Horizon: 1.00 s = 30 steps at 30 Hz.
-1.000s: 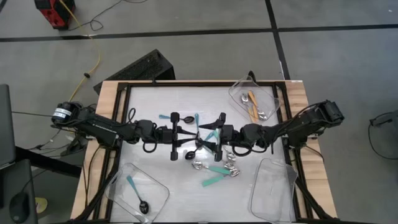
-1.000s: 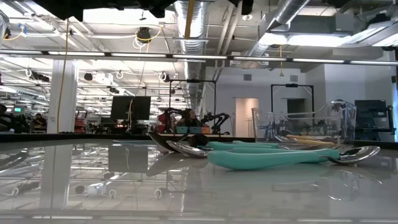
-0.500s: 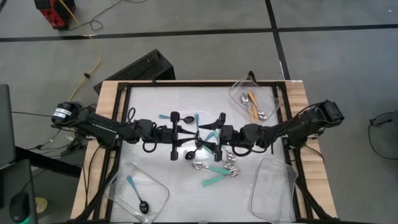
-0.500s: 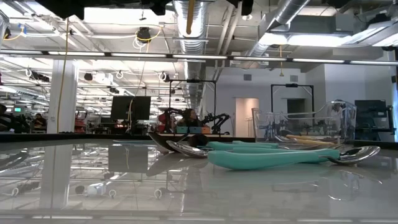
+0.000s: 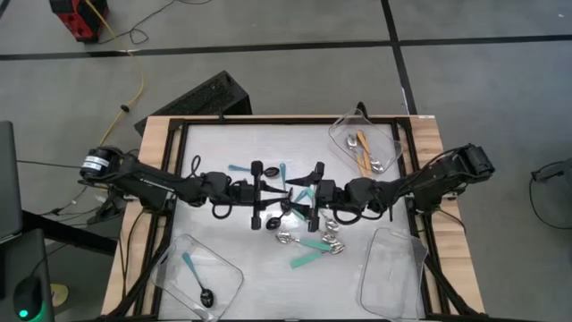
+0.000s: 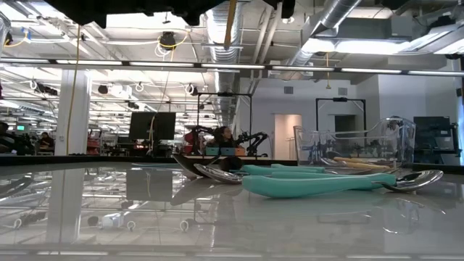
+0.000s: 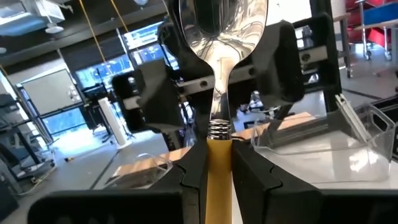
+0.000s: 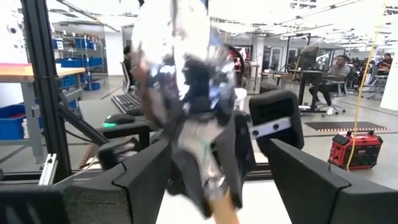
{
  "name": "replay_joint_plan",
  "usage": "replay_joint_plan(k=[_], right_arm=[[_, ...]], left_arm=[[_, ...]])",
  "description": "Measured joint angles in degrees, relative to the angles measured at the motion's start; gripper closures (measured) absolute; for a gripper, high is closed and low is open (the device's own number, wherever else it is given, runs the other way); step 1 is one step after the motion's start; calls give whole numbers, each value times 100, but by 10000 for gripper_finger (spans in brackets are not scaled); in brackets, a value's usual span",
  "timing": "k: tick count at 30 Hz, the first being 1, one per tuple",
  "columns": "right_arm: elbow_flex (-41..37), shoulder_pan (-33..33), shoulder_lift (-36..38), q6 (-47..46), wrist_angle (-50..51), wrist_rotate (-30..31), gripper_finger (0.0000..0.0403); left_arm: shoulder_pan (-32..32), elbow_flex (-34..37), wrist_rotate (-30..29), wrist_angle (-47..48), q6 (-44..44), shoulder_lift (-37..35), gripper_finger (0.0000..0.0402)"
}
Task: Sort silverware by color (type)
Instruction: Put the yellow spoon into the top transparent bin
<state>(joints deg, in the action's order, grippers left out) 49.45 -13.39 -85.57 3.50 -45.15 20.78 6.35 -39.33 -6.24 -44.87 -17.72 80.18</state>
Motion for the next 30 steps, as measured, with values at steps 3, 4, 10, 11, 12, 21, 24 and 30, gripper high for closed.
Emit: replay_joint_plan(k=[3, 4, 10, 11, 12, 21, 24, 30], right_arm=[[0, 0, -1, 0, 104, 2, 111], [0, 0, -1, -1, 152, 4, 111], [0, 0, -1, -1, 193, 20, 135], [0, 4, -1, -1, 199, 22, 144], [0, 4, -1, -1, 199, 22, 156], [0, 2, -1, -28, 251, 41, 320], [0, 4, 1, 25, 293, 56, 350], [0, -8, 1, -11, 304, 52, 350]], left_arm=[[-2, 3, -7, 16, 0, 70, 361], [-2, 4, -9, 3, 2, 68, 361], [-2, 4, -22, -45, -7, 31, 361], [-4, 4, -22, -54, -7, 31, 361], [-2, 4, -22, -49, -7, 31, 361], [-4, 4, -22, -40, 27, 49, 361], [-2, 11, -46, -28, 101, 49, 361], [-2, 11, -38, -30, 111, 51, 360]])
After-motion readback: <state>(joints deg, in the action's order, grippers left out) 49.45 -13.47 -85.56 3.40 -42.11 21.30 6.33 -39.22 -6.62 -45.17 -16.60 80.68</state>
